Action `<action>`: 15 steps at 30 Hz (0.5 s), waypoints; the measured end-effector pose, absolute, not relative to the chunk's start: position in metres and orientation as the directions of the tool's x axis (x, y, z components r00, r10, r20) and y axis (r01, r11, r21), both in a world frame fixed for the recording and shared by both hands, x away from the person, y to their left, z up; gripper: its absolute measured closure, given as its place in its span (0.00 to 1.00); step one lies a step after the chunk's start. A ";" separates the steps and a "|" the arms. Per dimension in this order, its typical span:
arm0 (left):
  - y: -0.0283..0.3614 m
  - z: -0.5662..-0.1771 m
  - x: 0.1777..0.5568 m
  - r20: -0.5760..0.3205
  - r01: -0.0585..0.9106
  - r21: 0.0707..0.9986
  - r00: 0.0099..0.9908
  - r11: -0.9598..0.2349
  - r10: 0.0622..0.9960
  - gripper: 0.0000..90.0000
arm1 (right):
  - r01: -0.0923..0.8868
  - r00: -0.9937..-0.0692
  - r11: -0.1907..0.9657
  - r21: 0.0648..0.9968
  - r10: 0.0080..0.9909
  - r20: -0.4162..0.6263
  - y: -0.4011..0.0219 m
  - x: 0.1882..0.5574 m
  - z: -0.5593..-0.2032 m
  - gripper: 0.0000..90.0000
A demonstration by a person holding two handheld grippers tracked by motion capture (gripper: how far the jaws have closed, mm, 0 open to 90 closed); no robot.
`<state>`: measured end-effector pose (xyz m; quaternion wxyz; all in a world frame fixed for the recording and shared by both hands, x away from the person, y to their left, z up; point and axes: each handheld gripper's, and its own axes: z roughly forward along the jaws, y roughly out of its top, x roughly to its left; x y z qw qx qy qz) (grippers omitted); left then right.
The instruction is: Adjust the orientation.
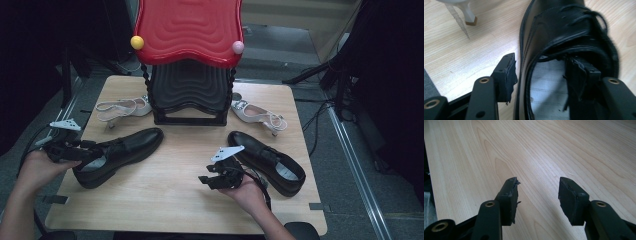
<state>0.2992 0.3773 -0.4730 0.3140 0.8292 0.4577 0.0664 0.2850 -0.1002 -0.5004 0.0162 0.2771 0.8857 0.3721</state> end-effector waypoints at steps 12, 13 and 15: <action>0.369 -0.488 0.314 -0.188 0.727 0.566 0.574 -0.389 0.797 0.61 | 0.481 -0.849 0.582 0.656 0.496 0.182 -0.096 0.286 -0.504 0.56; 0.368 -0.488 0.315 -0.193 0.732 0.559 0.572 -0.390 0.797 0.65 | 0.482 -0.848 0.583 0.654 0.497 0.182 -0.096 0.286 -0.504 0.56; 0.366 -0.488 0.317 -0.178 0.737 0.558 0.556 -0.383 0.812 0.73 | 0.486 -0.847 0.583 0.651 0.498 0.186 -0.096 0.286 -0.504 0.56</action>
